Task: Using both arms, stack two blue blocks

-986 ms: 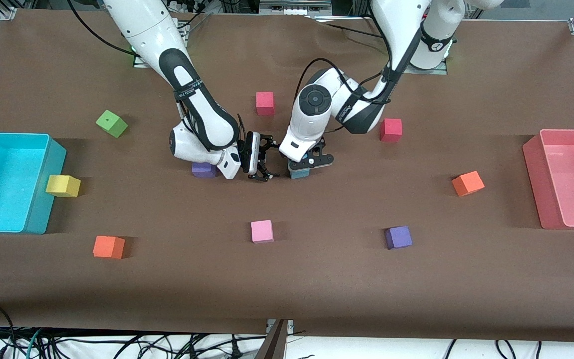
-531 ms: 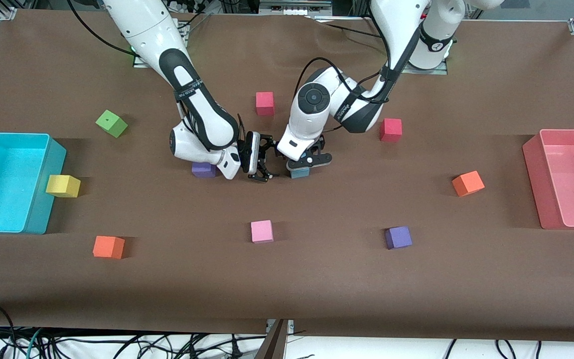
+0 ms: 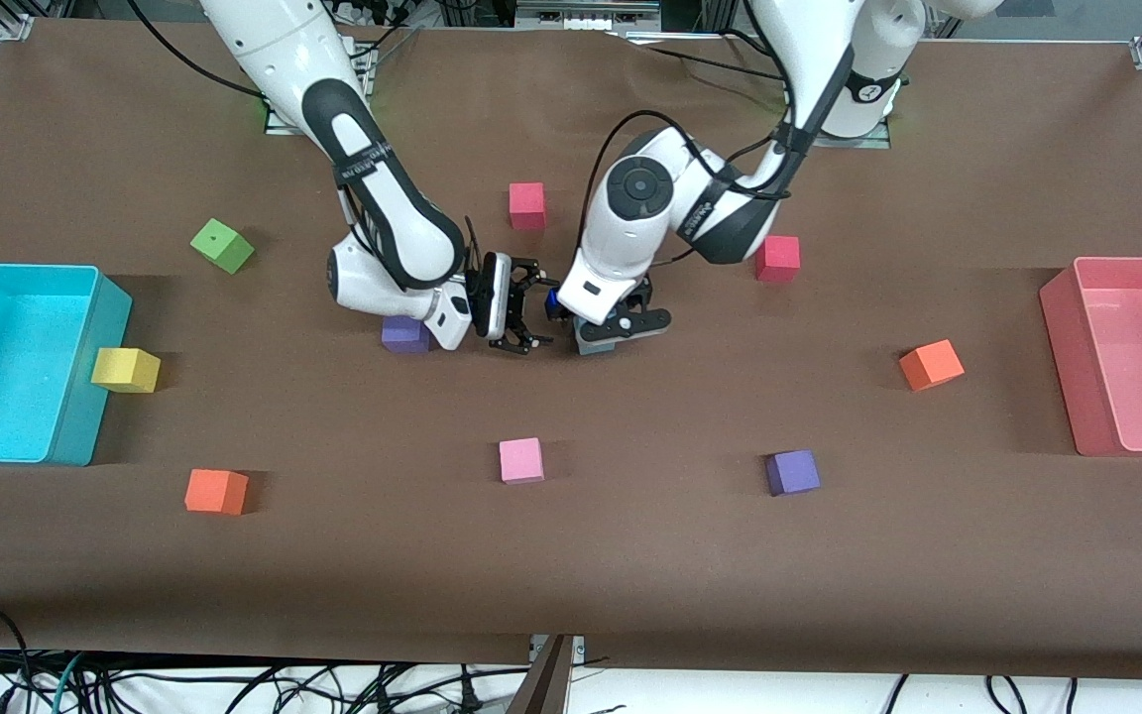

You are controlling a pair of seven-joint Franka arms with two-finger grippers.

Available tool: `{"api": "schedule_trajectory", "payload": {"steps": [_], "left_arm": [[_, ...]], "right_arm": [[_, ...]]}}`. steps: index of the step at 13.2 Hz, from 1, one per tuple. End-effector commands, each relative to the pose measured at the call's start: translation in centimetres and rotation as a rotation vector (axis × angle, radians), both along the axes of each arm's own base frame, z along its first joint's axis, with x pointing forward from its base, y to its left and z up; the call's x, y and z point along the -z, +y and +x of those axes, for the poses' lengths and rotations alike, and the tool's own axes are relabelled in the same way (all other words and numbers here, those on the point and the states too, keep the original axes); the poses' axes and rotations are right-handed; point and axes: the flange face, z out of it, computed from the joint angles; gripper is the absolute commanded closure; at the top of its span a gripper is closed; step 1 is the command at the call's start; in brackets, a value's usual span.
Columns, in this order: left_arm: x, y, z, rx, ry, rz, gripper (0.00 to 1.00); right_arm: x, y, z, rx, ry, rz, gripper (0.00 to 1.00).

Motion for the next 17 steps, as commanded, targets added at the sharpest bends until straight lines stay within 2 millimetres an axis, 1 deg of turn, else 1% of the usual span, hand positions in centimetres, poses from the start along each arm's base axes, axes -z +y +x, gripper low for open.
{"api": "schedule_trajectory", "payload": {"steps": [1, 2, 3, 4, 5, 6, 8, 9, 10, 11, 12, 13, 14, 15, 16, 17], "left_arm": [[-4.1, 3.7, 1.6, -0.032, 0.011, -0.002, 0.0], [-5.4, 4.9, 2.0, -0.022, 0.022, -0.001, 0.0], [-6.9, 6.9, 2.7, -0.03, 0.031, 0.0, 0.0], [-8.5, 9.0, 3.6, -0.047, 0.033, -0.001, 0.0], [-10.3, 11.3, 4.2, -0.045, 0.04, 0.004, 0.0], [-11.9, 13.7, 4.6, -0.014, 0.055, 0.013, 0.0], [-15.4, 18.6, 5.2, 0.057, 0.068, 0.023, 0.0], [-16.8, 20.8, 5.1, 0.093, 0.08, 0.031, 0.0], [-17.9, 22.8, 5.0, 0.128, 0.096, 0.039, 0.0], [-18.6, 24.7, 4.8, 0.169, 0.115, 0.045, 0.0], [-19.4, 26.7, 4.8, 0.214, 0.117, 0.061, 0.0], [-20.4, 28.5, 4.8, 0.25, 0.103, 0.101, 0.0], [-21.1, 29.9, 4.6, 0.263, 0.109, 0.131, 0.0], [-22.0, 31.2, 4.2, 0.282, 0.113, 0.151, 0.0], [-22.5, 32.6, 4.0, 0.312, 0.115, 0.172, 0.0], [-23.1, 34.0, 4.0, 0.321, 0.111, 0.17, 0.0]], "right_arm": [[-4.3, -5.2, -1.7, -0.006, 0.046, 0.024, 0.0], [-6.0, -6.8, -1.3, -0.027, 0.075, 0.002, 0.0], [-8.4, -8.6, -0.3, -0.055, 0.114, -0.057, 0.0], [-11.6, -10.6, 0.7, -0.073, 0.175, -0.136, 0.0], [-15.3, -12.6, 1.9, -0.083, 0.237, -0.222, 0.0], [-18.4, -15.4, 2.8, -0.081, 0.31, -0.284, 0.0], [-23.4, -22.2, 5.5, -0.02, 0.425, -0.436, 0.0], [-25.7, -24.7, 6.4, 0.037, 0.471, -0.544, 0.0], [-27.7, -26.3, 7.1, 0.128, 0.513, -0.665, 0.0], [-28.7, -27.3, 7.5, 0.237, 0.546, -0.776, 0.0], [-29.1, -27.6, 7.7, 0.338, 0.589, -0.836, 0.0], [-29.0, -27.7, 7.7, 0.467, 0.664, -0.871, 0.0], [-28.3, -27.8, 8.1, 0.597, 0.727, -0.917, 0.0], [-27.9, -27.6, 8.7, 0.701, 0.725, -0.999, 0.0], [-27.8, -27.2, 9.5, 0.804, 0.712, -1.051, 0.0], [-27.2, -27.2, 10.0, 0.907, 0.729, -1.053, 0.0]]}}
